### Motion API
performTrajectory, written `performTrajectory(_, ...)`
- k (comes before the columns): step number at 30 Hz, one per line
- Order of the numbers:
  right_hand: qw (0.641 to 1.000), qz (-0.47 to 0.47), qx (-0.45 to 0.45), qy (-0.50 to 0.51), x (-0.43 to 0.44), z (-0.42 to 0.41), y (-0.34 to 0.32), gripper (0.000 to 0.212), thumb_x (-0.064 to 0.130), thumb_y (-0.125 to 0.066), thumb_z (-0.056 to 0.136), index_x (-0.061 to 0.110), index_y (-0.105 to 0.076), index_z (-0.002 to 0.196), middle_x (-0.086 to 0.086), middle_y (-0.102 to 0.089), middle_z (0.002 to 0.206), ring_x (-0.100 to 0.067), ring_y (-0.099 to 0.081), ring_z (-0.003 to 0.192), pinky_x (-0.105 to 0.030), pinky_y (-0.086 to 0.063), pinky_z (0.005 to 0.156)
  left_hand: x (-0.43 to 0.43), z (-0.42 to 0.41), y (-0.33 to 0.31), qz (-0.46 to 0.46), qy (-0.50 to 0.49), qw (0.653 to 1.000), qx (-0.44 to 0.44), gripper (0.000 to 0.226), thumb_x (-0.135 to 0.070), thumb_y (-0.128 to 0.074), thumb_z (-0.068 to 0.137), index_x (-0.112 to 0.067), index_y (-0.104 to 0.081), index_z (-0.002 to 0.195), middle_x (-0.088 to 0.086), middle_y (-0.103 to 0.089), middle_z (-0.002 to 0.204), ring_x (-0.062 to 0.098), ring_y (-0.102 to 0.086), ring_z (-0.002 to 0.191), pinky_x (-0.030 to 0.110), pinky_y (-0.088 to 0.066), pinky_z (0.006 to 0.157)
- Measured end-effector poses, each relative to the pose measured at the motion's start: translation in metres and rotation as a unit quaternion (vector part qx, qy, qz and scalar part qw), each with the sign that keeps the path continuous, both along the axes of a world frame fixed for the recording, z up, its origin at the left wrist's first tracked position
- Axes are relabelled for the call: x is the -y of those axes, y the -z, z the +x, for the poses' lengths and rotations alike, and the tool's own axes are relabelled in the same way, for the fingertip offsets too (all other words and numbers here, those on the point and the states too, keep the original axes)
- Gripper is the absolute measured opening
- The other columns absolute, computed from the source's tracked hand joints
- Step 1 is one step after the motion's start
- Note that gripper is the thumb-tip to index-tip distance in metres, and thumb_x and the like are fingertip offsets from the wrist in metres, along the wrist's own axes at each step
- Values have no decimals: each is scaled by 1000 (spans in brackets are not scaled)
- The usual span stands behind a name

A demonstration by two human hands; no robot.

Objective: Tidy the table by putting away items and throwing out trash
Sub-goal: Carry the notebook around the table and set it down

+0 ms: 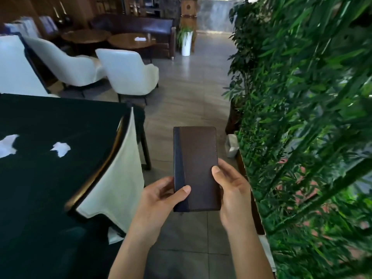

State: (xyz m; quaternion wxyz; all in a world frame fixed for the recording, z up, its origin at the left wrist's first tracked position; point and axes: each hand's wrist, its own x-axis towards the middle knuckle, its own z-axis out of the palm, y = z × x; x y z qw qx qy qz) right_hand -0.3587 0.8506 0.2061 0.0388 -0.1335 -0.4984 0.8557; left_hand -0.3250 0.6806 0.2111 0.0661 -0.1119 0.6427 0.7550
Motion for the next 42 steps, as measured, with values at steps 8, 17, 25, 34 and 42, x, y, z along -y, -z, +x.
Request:
performTrajectory(8,1000,-17,5,23,-51,-59,10,31,8,-71,91,8,-71,122,-10,-80,111,-23,-77,101,-28,-63,74,-38,-77,3,-41,99,994,-10,38,-27,-88,79,-34,-80,115,-2,-83,113,17,-79,106,34,-65,87)
performTrajectory(17,999,37,29,3,-94,-159,21,52,24,-81,71,10,-72,120,-11,-79,114,-26,-75,107,-40,-59,88,-64,-192,20,-30,103,994,-13,31,-11,-88,78,-19,-85,107,5,-85,105,24,-81,99,28,-65,78)
performTrajectory(25,988,135,19,-75,-88,-297,2,35,25,-83,79,14,-77,112,-6,-80,111,-22,-75,107,-29,-61,84,-51,-332,5,-4,83,996,-38,46,-30,-90,64,-22,-83,109,2,-85,107,20,-81,99,29,-66,80)
performTrajectory(34,981,161,11,-104,-67,-410,1,22,15,-78,88,18,-79,110,-4,-81,109,-19,-76,105,-30,-62,84,-28,-437,5,-10,76,996,-41,49,-28,-88,66,-17,-81,114,1,-85,108,16,-81,99,23,-64,75)
performTrajectory(42,974,156,0,-167,-50,-520,8,19,10,-77,88,17,-81,105,-4,-82,103,-19,-78,98,-28,-63,80,-21,-514,17,4,3,1000,-27,47,-19,-83,75,-11,-79,121,8,-83,112,24,-80,103,29,-65,79)
